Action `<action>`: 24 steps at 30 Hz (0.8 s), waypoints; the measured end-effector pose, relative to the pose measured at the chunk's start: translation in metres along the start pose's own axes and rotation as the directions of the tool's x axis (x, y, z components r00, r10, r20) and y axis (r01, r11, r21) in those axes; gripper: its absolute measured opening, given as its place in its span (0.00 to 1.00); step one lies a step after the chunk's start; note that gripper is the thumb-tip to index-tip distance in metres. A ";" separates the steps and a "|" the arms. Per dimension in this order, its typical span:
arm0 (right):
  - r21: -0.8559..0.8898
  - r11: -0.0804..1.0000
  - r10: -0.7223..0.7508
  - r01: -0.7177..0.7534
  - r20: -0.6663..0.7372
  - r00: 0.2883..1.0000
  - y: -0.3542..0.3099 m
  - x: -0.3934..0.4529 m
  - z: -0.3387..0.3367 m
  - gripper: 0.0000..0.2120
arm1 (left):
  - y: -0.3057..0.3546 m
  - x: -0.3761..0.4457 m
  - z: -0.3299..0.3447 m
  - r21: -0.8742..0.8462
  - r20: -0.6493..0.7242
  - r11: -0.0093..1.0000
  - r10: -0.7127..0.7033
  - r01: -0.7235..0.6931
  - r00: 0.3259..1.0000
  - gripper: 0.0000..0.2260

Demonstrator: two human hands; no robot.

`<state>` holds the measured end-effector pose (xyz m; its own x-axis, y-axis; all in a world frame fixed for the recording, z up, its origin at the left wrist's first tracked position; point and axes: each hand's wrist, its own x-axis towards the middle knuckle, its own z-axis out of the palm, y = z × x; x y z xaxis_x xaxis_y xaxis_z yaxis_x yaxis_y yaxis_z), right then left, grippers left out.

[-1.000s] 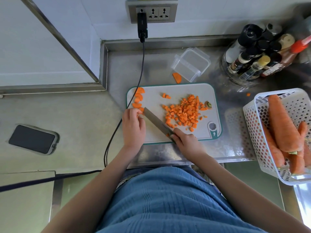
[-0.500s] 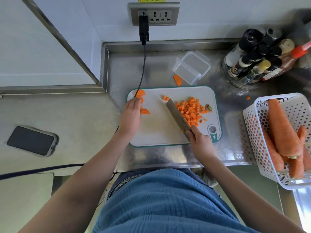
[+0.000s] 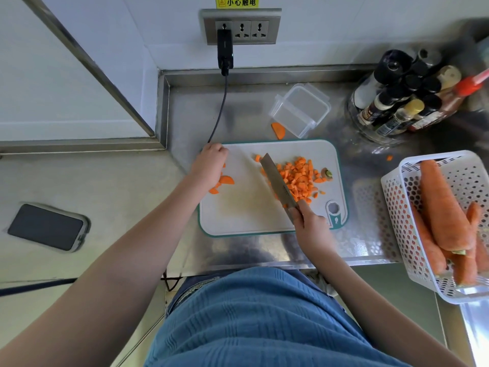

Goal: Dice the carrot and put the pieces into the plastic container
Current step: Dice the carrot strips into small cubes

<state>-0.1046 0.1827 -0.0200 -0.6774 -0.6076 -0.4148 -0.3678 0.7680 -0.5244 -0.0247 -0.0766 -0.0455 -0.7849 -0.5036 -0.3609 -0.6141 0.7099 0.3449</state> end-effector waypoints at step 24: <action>0.086 0.996 0.011 -0.008 -0.029 1.000 -0.004 0.000 0.000 0.10 | 0.020 -0.013 0.014 -0.315 -0.296 0.946 -0.019 -0.079 0.955 0.08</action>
<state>-0.1037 0.1796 -0.0179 -0.6995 -0.5931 -0.3986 -0.3058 0.7526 -0.5832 -0.0259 -0.0493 -0.0461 -0.7625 -0.6400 -0.0941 -0.5445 0.5565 0.6275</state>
